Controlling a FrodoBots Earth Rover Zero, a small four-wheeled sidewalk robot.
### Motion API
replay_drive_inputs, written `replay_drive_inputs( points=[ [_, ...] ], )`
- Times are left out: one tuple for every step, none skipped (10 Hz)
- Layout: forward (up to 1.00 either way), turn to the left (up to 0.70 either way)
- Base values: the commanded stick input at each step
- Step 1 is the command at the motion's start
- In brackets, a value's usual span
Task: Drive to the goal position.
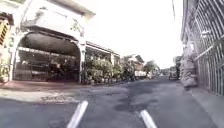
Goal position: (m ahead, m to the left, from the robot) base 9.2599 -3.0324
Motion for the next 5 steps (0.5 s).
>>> replay_drive_inputs(
  points=[
    [0.0,0.0],
    [0.0,0.0],
    [0.0,0.0],
    [0.0,0.0],
    [0.7,0.0]
  ],
)
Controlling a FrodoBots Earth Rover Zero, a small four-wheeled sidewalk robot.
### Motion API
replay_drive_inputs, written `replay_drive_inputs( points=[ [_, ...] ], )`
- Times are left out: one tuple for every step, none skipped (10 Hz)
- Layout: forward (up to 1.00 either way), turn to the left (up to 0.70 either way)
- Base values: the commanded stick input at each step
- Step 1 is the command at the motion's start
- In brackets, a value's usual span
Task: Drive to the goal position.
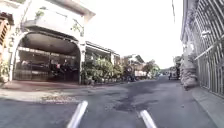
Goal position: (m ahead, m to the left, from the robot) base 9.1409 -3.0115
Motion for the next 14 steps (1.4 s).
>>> replay_drive_inputs(
  points=[
    [0.7,0.0],
    [0.7,0.0],
    [0.7,0.0],
    [0.7,0.0],
    [0.7,0.0],
    [0.7,0.0],
    [0.7,0.0],
    [0.7,0.0],
    [0.7,0.0],
    [0.7,-0.09],
    [0.7,-0.31],
    [0.7,-0.35],
    [0.7,-0.35],
    [0.7,-0.35]
  ],
)
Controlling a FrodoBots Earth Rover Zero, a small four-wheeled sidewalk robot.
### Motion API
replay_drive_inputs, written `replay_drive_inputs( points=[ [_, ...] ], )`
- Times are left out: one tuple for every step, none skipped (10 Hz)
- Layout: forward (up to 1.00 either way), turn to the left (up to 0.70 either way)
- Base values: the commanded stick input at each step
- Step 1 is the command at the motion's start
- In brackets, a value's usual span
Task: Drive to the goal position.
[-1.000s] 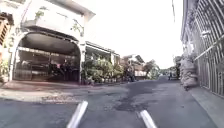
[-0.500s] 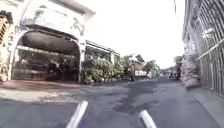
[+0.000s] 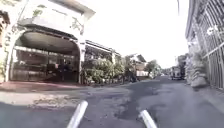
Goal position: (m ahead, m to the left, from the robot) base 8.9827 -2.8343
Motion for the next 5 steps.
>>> replay_drive_inputs(
  points=[
    [0.7,-0.35],
    [0.7,-0.35],
    [0.7,-0.35],
    [0.7,-0.35],
    [0.7,-0.35]
  ],
)
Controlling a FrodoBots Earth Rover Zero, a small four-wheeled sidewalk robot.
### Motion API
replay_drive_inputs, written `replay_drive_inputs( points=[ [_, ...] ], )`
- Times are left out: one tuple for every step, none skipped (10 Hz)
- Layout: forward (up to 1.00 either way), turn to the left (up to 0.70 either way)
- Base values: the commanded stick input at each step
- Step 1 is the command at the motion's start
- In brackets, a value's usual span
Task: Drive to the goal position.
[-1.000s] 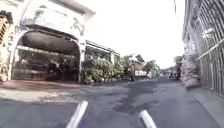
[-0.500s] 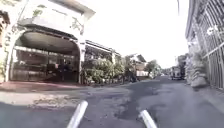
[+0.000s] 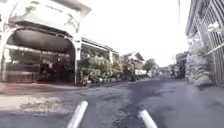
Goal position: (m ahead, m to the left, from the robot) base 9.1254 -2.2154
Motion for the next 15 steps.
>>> replay_drive_inputs(
  points=[
    [0.7,-0.35],
    [0.7,-0.35],
    [0.7,-0.35],
    [0.7,-0.35],
    [0.7,-0.35],
    [0.7,-0.35],
    [0.7,-0.35],
    [0.7,-0.35],
    [0.7,-0.35],
    [0.7,-0.35],
    [0.7,-0.35],
    [0.7,-0.35],
    [0.7,-0.35],
    [0.7,-0.35],
    [0.7,-0.35]
  ],
)
